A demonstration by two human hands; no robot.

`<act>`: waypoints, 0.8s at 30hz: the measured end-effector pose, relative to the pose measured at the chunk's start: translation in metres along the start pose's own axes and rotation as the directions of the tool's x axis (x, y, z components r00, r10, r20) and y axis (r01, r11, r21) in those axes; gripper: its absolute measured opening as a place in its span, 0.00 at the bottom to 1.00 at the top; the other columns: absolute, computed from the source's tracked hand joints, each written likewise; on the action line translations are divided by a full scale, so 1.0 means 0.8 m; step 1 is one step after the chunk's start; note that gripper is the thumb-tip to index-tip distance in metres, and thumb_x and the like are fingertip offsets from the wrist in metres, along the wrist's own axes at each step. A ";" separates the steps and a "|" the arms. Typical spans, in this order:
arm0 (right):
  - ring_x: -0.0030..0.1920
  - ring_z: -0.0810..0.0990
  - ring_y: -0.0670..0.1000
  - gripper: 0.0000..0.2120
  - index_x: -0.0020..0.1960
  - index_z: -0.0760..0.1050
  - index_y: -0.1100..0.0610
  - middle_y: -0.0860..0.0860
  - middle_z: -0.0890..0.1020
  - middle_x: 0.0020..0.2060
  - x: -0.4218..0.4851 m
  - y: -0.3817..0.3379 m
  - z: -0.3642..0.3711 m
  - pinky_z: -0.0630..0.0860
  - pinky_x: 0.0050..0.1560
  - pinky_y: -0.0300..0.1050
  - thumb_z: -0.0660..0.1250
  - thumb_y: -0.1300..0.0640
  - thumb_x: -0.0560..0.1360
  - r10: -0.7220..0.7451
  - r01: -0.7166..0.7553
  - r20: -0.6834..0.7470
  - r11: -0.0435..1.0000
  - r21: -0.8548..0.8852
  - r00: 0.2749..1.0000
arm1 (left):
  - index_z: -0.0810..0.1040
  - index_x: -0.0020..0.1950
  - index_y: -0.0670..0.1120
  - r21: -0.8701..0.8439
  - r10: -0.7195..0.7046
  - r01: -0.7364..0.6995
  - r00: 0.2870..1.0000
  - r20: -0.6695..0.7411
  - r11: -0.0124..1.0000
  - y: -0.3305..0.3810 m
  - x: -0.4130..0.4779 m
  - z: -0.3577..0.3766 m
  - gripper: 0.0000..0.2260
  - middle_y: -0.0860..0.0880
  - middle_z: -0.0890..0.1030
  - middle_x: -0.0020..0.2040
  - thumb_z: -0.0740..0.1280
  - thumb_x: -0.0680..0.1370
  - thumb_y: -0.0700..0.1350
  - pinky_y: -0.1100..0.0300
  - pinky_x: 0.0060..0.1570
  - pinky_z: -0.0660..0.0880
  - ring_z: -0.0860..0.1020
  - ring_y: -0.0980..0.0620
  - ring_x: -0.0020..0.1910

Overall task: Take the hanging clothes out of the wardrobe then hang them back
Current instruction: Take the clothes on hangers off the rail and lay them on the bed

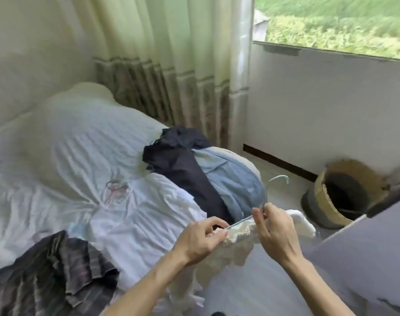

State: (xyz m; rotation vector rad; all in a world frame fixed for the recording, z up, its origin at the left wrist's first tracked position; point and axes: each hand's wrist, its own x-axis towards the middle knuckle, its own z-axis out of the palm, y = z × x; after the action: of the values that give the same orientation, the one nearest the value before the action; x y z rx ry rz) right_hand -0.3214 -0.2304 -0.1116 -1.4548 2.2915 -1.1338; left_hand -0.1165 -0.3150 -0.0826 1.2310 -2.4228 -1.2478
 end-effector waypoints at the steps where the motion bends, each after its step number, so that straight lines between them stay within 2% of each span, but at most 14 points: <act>1: 0.32 0.68 0.47 0.16 0.35 0.57 0.44 0.43 0.68 0.29 0.002 -0.030 0.026 0.63 0.41 0.47 0.56 0.42 0.80 -0.057 0.057 0.026 0.998 0.017 0.998 | 0.80 0.55 0.61 0.031 -0.038 0.040 0.997 -0.062 0.999 -0.023 -0.022 -0.024 0.11 0.63 0.75 0.30 0.63 0.76 0.60 0.65 0.38 0.66 0.72 0.63 0.32; 3: 0.32 0.69 0.47 0.16 0.36 0.58 0.44 0.42 0.69 0.29 -0.003 -0.087 0.078 0.66 0.42 0.48 0.56 0.43 0.80 -0.163 0.157 0.094 0.985 0.069 0.982 | 0.80 0.54 0.62 0.090 -0.103 0.122 0.977 -0.187 0.988 -0.065 -0.070 -0.066 0.12 0.61 0.75 0.31 0.62 0.75 0.63 0.68 0.38 0.66 0.73 0.65 0.35; 5: 0.33 0.70 0.47 0.16 0.37 0.60 0.46 0.42 0.70 0.30 -0.012 -0.142 0.122 0.69 0.42 0.50 0.56 0.44 0.81 -0.259 0.240 0.161 0.962 0.126 0.952 | 0.82 0.52 0.60 0.105 -0.149 0.191 0.935 -0.321 0.976 -0.105 -0.119 -0.099 0.14 0.59 0.78 0.40 0.62 0.74 0.63 0.67 0.47 0.69 0.75 0.63 0.45; 7: 0.33 0.69 0.47 0.16 0.37 0.59 0.45 0.41 0.69 0.30 -0.023 -0.197 0.158 0.69 0.44 0.50 0.55 0.43 0.81 -0.358 0.325 0.218 0.930 0.171 0.908 | 0.83 0.51 0.58 0.091 -0.180 0.250 0.862 -0.473 0.964 -0.135 -0.166 -0.126 0.16 0.57 0.77 0.49 0.61 0.73 0.62 0.63 0.57 0.69 0.74 0.58 0.54; 9: 0.33 0.66 0.46 0.16 0.36 0.56 0.43 0.41 0.67 0.28 -0.039 -0.249 0.186 0.67 0.44 0.48 0.55 0.41 0.80 -0.452 0.411 0.250 0.890 0.199 0.856 | 0.83 0.51 0.57 0.070 -0.200 0.293 0.790 -0.579 0.953 -0.152 -0.210 -0.147 0.15 0.58 0.77 0.52 0.62 0.73 0.61 0.64 0.57 0.69 0.73 0.59 0.54; 12: 0.34 0.67 0.46 0.17 0.36 0.57 0.41 0.41 0.69 0.29 -0.065 -0.313 0.217 0.65 0.43 0.47 0.53 0.35 0.79 -0.559 0.503 0.283 0.828 0.250 0.780 | 0.84 0.52 0.53 0.012 -0.197 0.279 0.707 -0.679 0.960 -0.151 -0.257 -0.167 0.17 0.58 0.83 0.47 0.62 0.74 0.61 0.66 0.50 0.71 0.77 0.61 0.48; 15: 0.37 0.70 0.47 0.18 0.38 0.64 0.43 0.40 0.73 0.33 -0.076 -0.358 0.240 0.70 0.42 0.48 0.53 0.33 0.80 -0.677 0.585 0.274 0.731 0.350 0.683 | 0.83 0.51 0.54 -0.083 -0.264 0.327 0.563 -0.783 0.941 -0.153 -0.287 -0.183 0.16 0.60 0.84 0.42 0.61 0.76 0.61 0.62 0.46 0.75 0.79 0.59 0.42; 17: 0.42 0.72 0.46 0.17 0.43 0.73 0.46 0.38 0.74 0.40 -0.071 -0.376 0.252 0.72 0.43 0.47 0.57 0.35 0.79 -0.761 0.633 0.237 0.639 0.436 0.604 | 0.82 0.49 0.57 -0.072 -0.282 0.422 0.460 -0.842 0.904 -0.162 -0.306 -0.197 0.16 0.61 0.83 0.39 0.61 0.75 0.65 0.58 0.50 0.73 0.77 0.60 0.41; 19: 0.51 0.75 0.47 0.19 0.53 0.78 0.47 0.39 0.78 0.49 -0.058 -0.386 0.263 0.72 0.50 0.46 0.58 0.34 0.78 -0.805 0.670 0.271 0.590 0.450 0.527 | 0.81 0.44 0.58 -0.095 -0.309 0.492 0.375 -0.874 0.866 -0.173 -0.325 -0.213 0.18 0.61 0.81 0.33 0.62 0.72 0.70 0.57 0.55 0.68 0.76 0.61 0.40; 21: 0.58 0.74 0.48 0.23 0.61 0.76 0.47 0.42 0.79 0.56 -0.040 -0.387 0.276 0.70 0.54 0.45 0.57 0.33 0.77 -0.799 0.696 0.355 0.599 0.396 0.486 | 0.81 0.39 0.58 -0.122 -0.320 0.524 0.305 -0.897 0.843 -0.182 -0.344 -0.229 0.19 0.61 0.79 0.30 0.63 0.69 0.72 0.54 0.56 0.69 0.75 0.63 0.38; 24: 0.64 0.72 0.49 0.24 0.66 0.73 0.43 0.42 0.78 0.60 -0.019 -0.379 0.301 0.69 0.59 0.47 0.54 0.32 0.78 -0.725 0.667 0.512 0.664 0.339 0.462 | 0.82 0.37 0.57 -0.185 -0.323 0.515 0.192 -0.927 0.837 -0.200 -0.374 -0.257 0.20 0.64 0.80 0.31 0.66 0.68 0.73 0.49 0.49 0.75 0.77 0.63 0.37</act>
State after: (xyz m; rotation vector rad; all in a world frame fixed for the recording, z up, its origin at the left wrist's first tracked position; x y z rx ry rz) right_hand 0.0222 -0.4038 -0.0703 -2.3888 1.1512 -0.6848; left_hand 0.2701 -0.2737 -0.0026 1.9994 -1.2794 -0.0938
